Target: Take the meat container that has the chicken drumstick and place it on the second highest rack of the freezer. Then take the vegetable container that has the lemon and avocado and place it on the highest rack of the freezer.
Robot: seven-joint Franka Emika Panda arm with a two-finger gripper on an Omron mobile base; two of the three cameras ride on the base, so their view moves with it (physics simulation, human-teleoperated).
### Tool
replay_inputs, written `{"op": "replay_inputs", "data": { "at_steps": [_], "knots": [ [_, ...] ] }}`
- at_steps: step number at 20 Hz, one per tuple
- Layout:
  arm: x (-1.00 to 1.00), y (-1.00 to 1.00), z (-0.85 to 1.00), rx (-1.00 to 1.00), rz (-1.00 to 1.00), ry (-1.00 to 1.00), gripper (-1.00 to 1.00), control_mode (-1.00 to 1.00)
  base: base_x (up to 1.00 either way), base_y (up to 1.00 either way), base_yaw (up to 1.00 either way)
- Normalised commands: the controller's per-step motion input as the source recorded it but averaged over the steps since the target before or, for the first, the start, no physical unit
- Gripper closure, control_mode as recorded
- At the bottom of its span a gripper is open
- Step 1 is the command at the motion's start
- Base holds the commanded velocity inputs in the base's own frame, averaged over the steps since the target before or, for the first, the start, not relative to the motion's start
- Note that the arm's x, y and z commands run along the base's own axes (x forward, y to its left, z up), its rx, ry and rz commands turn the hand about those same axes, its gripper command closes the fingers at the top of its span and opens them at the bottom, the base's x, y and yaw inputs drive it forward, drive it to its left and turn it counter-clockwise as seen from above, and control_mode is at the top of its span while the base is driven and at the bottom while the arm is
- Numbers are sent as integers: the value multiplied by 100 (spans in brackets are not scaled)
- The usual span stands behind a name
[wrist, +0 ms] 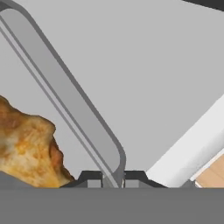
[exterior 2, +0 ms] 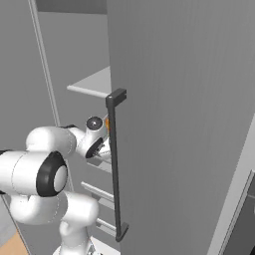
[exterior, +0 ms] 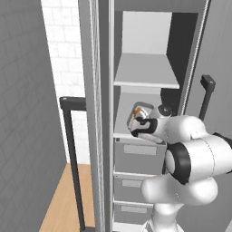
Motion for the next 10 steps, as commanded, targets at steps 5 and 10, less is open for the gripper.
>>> {"op": "replay_inputs", "data": {
  "at_steps": [5,10],
  "knots": [
    [36,-1,-43,0,0,-3,100,-100,0,0,0],
    [23,0,-32,0,0,-4,-100,-100,0,0,0]
  ]
}}
